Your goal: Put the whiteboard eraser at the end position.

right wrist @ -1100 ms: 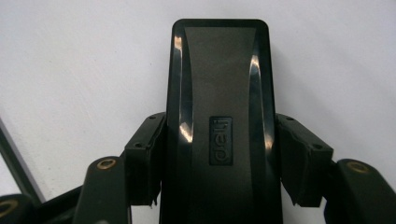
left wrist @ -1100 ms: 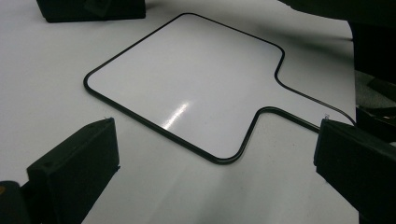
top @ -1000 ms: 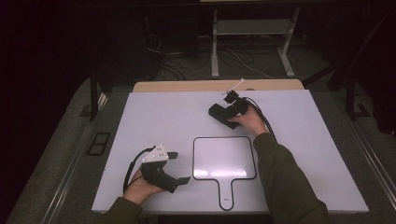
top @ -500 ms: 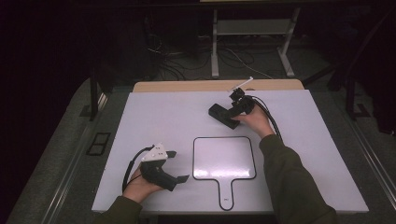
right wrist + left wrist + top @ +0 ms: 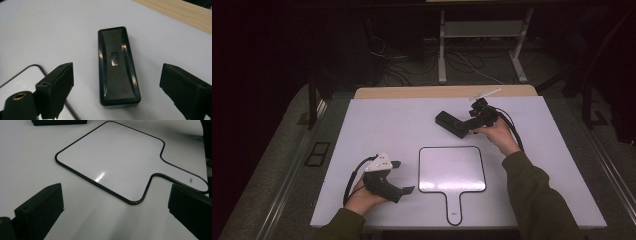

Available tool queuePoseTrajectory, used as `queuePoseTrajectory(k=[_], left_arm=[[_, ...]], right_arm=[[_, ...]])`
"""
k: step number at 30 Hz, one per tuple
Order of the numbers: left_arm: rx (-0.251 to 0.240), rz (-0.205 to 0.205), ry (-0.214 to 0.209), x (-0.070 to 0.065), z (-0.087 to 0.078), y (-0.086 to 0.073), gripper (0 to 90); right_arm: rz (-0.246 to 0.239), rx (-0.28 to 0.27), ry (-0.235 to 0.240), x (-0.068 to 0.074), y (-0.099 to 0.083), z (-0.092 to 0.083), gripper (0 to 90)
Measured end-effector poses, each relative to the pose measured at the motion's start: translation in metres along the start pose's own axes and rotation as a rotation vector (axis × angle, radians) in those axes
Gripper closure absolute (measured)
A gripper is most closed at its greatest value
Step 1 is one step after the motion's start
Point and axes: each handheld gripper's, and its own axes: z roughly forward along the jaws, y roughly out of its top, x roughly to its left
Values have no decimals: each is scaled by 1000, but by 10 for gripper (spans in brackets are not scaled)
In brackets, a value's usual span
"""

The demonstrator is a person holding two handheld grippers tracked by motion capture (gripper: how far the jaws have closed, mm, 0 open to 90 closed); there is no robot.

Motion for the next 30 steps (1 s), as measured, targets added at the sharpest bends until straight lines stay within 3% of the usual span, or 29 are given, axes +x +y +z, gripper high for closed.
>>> queuePoseTrajectory(k=[12,18,26,30], left_arm=[[-5,-7,2,0,-2,-2,0],[-5,-6,-1,-1,-3,-3,0],[-4,0,8,-2,-4,-2,0],[-8,-4,6,-3,-4,-2,0]], right_arm=[[-54,-76,28,21,-25,-25,106],[-82,-92,20,34,-44,-39,106],[-71,-110,35,43,-70,-60,107],[-61,-115,10,45,-85,-69,107]])
